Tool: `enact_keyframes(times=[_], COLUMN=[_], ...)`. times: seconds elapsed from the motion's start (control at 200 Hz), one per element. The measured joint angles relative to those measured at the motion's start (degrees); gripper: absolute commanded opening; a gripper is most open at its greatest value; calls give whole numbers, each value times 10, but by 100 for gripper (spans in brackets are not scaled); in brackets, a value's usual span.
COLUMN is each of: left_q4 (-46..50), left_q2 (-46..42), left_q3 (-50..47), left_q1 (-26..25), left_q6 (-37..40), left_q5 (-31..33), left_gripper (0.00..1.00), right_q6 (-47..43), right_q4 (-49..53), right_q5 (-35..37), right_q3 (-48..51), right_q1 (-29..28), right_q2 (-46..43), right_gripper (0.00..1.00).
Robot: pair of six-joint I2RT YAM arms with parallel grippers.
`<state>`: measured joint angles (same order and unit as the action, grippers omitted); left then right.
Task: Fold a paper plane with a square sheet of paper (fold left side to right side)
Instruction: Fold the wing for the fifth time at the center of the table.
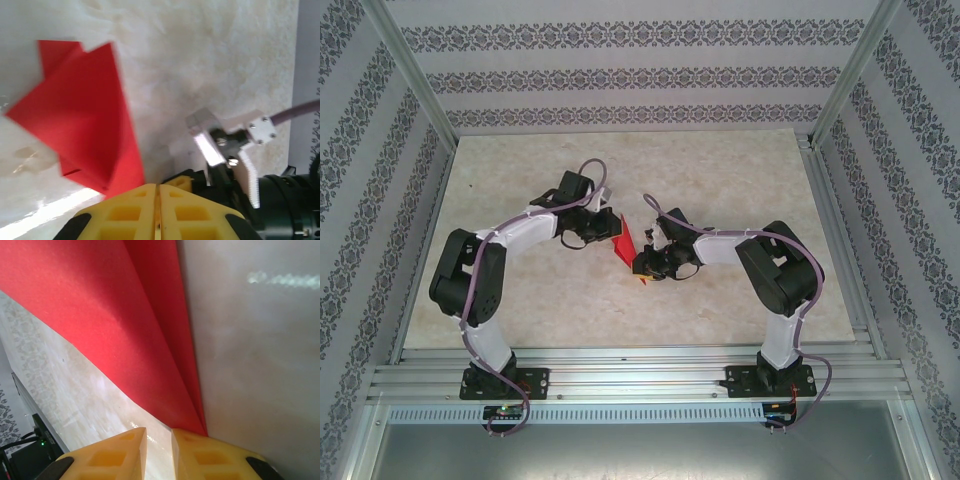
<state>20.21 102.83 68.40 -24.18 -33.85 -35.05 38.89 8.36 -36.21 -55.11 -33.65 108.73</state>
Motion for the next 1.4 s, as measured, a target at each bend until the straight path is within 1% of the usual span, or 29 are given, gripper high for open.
enact_keyframes(times=[0.16,0.34,0.46,0.699,0.824,1.009,1.139,1.399], left_q4=[-29,-43,-43,-46,-48,-48,-48,-48], left_q2=[53,127,152,155,156,156,157,157], left_q3=[33,43,43,40,40,40,40,40], left_q1=[-30,-32,-32,-32,-31,-30,-29,-29], left_q6=[-12,-23,-24,-24,-24,-24,-24,-22], left_q5=[-11,-2,15,22,21,17,15,15], left_gripper=[10,8,7,6,6,6,6,6], right_q6=[0,0,0,-9,-14,-10,3,19], right_q4=[8,15,17,15,24,31,7,-24], right_q5=[1,5,7,16,31,31,31,33], right_q3=[-6,-9,-10,-8,-2,3,1,-16], right_q1=[-1,-3,-4,-7,-6,8,11,9], right_q2=[2,3,3,-5,-24,-57,-52,-7], right_gripper=[22,22,22,23,23,20,20,20])
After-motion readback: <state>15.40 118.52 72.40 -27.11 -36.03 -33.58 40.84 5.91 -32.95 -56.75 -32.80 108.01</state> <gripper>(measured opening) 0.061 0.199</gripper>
